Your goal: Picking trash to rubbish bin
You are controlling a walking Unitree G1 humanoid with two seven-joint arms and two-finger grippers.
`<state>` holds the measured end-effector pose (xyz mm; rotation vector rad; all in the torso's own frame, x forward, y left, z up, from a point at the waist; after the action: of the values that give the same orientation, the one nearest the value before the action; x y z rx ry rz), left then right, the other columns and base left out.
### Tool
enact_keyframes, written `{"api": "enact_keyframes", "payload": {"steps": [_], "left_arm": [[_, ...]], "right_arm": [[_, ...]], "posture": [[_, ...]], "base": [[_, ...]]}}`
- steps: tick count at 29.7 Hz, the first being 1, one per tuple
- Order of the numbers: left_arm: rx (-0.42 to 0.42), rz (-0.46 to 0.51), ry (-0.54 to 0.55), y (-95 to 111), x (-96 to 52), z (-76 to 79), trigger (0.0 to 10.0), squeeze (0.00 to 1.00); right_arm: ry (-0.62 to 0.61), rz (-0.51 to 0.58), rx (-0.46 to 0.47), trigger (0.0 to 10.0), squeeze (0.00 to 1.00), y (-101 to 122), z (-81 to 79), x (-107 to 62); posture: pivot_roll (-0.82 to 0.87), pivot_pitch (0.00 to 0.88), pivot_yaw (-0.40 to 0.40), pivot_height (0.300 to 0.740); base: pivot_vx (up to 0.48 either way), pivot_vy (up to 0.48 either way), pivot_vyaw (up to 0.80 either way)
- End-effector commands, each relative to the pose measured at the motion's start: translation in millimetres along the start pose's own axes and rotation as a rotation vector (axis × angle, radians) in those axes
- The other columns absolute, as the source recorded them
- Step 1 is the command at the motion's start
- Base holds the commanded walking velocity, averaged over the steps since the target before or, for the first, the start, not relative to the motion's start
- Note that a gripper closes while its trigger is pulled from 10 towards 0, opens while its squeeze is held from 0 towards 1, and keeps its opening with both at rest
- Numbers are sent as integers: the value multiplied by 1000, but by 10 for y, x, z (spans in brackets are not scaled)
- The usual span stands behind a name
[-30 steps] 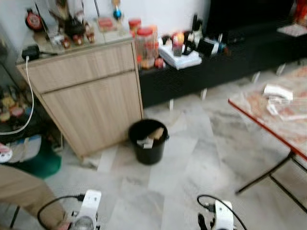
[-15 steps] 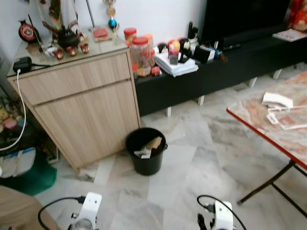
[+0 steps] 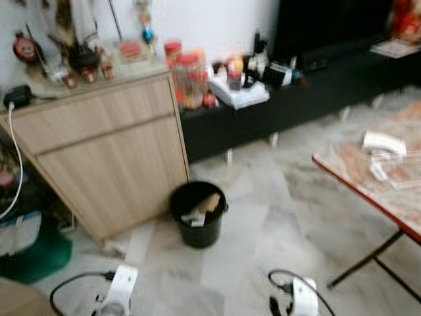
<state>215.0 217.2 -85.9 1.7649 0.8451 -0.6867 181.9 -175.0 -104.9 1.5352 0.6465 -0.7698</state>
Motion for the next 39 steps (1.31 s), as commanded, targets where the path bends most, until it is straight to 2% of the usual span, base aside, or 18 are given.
{"api": "enact_keyframes", "payload": {"steps": [1, 18, 19, 39], "left_arm": [[12, -23, 24, -57, 2, -111, 10000, 0], [12, -23, 24, -57, 2, -111, 10000, 0], [6, -25, 26, -54, 3, -111, 10000, 0], [-14, -23, 31, -50, 2, -98, 10000, 0]], "right_arm": [[24, 8, 7, 10000, 0, 36, -109, 15], [28, 9, -1, 10000, 0, 38, -111, 16], [24, 9, -1, 10000, 0, 39, -107, 16], [16, 13, 4, 10000, 0, 34, -84, 12]], "posture": [[-92, 0, 45, 740], [-92, 0, 45, 740], [-80, 51, 45, 740], [-92, 55, 36, 740]], "base": [[330, 0, 0], [330, 0, 0], [326, 0, 0], [330, 0, 0]]}}
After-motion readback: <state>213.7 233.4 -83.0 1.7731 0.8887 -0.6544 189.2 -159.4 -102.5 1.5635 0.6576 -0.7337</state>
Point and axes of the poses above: a point about 5 cm out from each wrist's last joint towards the gripper, its own x axis pointing out of the wrist towards the gripper, its own y axis along the axis of the wrist's last joint, z = x × y, the point moved 2 cm from there along x, pointing out of the wrist towards the gripper, and after that the axes turned 2 degrees about -x, right-handed, at the moved point
